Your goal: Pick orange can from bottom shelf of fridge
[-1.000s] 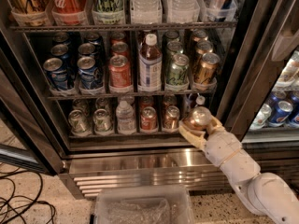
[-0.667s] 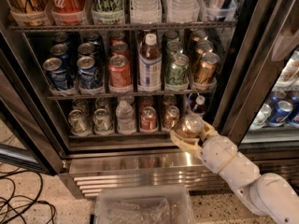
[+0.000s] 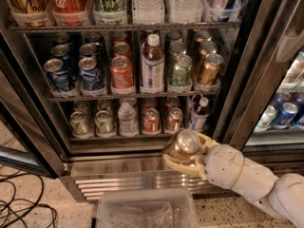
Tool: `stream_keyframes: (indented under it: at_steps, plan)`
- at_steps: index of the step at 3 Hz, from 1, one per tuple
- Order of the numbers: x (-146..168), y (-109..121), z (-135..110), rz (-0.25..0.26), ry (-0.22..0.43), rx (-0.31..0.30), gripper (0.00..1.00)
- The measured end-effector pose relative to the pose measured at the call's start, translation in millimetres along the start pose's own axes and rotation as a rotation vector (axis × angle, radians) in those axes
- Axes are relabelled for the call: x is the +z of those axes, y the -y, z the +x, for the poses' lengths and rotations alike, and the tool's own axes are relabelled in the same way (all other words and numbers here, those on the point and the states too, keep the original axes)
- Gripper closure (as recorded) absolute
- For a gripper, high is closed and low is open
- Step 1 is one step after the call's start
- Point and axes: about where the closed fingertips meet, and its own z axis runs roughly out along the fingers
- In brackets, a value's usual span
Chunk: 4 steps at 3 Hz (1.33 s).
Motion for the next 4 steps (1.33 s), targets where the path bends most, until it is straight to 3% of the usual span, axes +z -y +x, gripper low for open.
stream_keyframes:
  at_steps: [1,3,4]
  plan:
    - [-2,-23,-14,-0.088,-0.009,-0.027,1.0]
    - [-4,-28,-62,-0.054,0.033,-0.221,1.0]
    - [-4,-27,-74,-0.041,0.045,-0.265,1.0]
